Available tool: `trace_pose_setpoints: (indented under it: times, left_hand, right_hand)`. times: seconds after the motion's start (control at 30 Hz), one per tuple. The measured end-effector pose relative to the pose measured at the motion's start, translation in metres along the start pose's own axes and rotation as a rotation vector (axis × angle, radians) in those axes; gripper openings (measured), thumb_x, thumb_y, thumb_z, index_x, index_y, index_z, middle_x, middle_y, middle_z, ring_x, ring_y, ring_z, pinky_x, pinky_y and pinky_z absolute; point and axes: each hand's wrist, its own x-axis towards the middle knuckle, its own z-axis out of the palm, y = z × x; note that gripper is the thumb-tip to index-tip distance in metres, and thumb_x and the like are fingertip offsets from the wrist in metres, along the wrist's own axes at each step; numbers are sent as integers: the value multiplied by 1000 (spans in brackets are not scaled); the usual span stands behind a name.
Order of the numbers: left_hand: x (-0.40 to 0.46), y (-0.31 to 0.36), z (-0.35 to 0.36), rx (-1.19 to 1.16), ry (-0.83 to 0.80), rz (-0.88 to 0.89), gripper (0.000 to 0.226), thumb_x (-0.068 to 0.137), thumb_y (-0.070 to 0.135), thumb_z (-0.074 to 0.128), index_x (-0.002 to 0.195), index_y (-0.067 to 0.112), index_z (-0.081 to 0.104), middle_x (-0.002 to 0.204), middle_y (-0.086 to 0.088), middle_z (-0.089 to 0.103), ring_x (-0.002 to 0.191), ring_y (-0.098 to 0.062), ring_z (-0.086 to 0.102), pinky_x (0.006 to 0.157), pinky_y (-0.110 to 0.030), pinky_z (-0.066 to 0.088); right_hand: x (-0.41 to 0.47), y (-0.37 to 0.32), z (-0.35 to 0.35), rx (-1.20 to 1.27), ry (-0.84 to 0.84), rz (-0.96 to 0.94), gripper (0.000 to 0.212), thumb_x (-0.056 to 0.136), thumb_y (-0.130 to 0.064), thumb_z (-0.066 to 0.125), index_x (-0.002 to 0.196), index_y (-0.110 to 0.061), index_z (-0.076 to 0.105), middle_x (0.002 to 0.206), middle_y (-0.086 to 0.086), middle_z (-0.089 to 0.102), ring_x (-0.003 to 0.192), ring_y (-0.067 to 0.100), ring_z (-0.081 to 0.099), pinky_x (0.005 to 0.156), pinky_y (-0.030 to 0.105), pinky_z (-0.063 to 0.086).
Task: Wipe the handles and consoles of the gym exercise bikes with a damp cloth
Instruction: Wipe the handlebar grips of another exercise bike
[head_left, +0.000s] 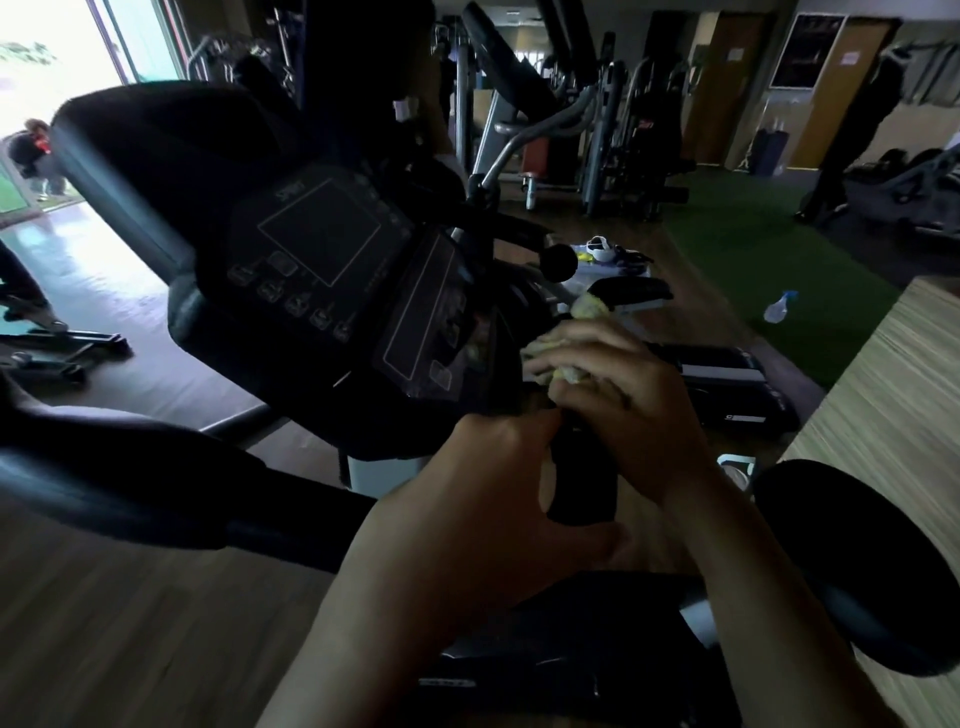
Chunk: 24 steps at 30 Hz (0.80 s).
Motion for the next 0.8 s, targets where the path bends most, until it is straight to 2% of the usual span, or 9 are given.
trace_pose_setpoints:
  times: [0.07,0.17,0.27,0.37,0.43,0.5,0.57,0.7,0.8]
  left_hand:
    - [0,2,-2,16,-15,0,54,70,54,75,118,35,57,72,11,55,61,0,54,55,-15,45]
    - [-3,5,-4,-32,-2,-18,55,69,52,77,117,35,57,87,15,61,79,0,61,69,-22,55]
    - [-3,5,-2,-64,7,-10,43,68,50,78,104,36,61,75,18,59,70,5,58,58,-14,49]
    - [-2,4,-1,-91,-2,-1,47,68,50,78,109,31,62,92,15,66,83,1,64,71,-23,56]
    - [-2,4,-3,-93,2,1,54,69,50,78,115,29,61,100,13,66,92,0,62,79,-21,54]
    - [-3,4,-3,-103,10,-3,57,69,51,78,118,31,59,105,14,65,100,4,56,86,-17,50]
    - [-4,5,-3,-99,6,-17,60,69,52,78,120,32,56,109,14,63,100,3,58,85,-21,54]
    - [-3,6,-2,-116,9,-30,59,69,49,79,120,29,57,112,10,65,101,-1,58,85,-27,55]
    - [-2,6,0,-107,17,-24,59,69,47,80,119,25,59,111,8,66,100,-6,62,84,-30,56]
  right_hand:
    - [6,3,-2,91,8,41,22,79,-11,57,93,-12,75,110,-9,63,112,-3,55,91,7,39]
    - [37,9,-3,219,50,85,20,74,-5,57,86,-11,72,96,-10,66,99,-3,60,85,9,43]
    - [65,23,-5,476,-26,283,19,81,-4,54,79,-6,73,79,-3,74,82,8,69,77,18,51]
    - [71,39,-3,804,-126,349,25,81,-13,51,76,-6,75,80,6,73,79,17,69,75,26,56]
    - [65,43,4,920,-68,367,22,85,-13,52,77,0,68,78,6,73,74,15,69,67,25,56]
    - [58,45,9,843,60,298,17,85,-10,54,79,1,65,77,4,74,75,15,70,68,25,56]
    - [56,42,8,709,124,230,13,82,-8,57,78,-3,68,76,3,74,75,17,70,69,26,55]
    - [70,37,-4,485,-45,355,37,87,-9,62,54,-24,69,58,-8,65,62,9,63,68,29,48]
    - [70,40,-3,440,10,396,34,86,-9,64,55,-23,69,59,-6,66,64,13,64,71,34,51]
